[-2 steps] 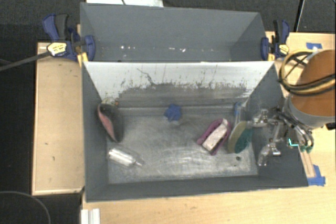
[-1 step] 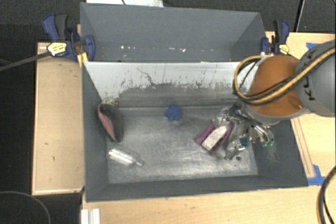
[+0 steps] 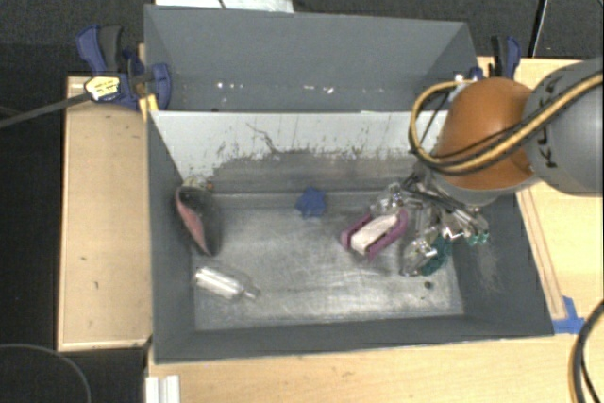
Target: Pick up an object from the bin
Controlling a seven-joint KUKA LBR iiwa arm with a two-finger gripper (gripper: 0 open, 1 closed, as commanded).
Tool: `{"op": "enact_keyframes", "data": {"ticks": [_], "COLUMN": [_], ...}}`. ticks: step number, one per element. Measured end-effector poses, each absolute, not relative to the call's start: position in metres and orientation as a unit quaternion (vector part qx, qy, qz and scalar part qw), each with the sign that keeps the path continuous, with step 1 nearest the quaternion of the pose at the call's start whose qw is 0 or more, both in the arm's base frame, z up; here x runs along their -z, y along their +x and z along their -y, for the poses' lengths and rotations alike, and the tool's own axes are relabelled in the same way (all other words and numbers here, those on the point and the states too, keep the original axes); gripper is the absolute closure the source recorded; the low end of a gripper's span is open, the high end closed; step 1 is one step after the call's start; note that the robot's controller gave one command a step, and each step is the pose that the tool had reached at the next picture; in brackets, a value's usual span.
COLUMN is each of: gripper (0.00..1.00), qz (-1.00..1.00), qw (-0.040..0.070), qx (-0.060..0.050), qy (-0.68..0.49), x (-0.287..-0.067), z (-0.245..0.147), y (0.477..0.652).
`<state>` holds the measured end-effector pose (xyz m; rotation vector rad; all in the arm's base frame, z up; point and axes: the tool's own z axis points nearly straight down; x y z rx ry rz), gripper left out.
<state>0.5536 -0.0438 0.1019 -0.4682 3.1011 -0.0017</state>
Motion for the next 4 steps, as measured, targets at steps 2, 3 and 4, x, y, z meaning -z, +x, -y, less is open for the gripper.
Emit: {"op": "enact_keyframes", "data": {"ticks": [2,3,4], "gripper": [0.0,0.0,1.0], "qz": [-0.941,-0.931,-0.93], "qw": [0.023,0.018,0.017], "qx": [0.003,0.004,0.004], "qy": [-0.337,-0.365,-0.368], "x": [-0.082,-0.08,-0.08], "z": [0.01,0.067,0.065], "y": [0.586,0.538,0.538]}}
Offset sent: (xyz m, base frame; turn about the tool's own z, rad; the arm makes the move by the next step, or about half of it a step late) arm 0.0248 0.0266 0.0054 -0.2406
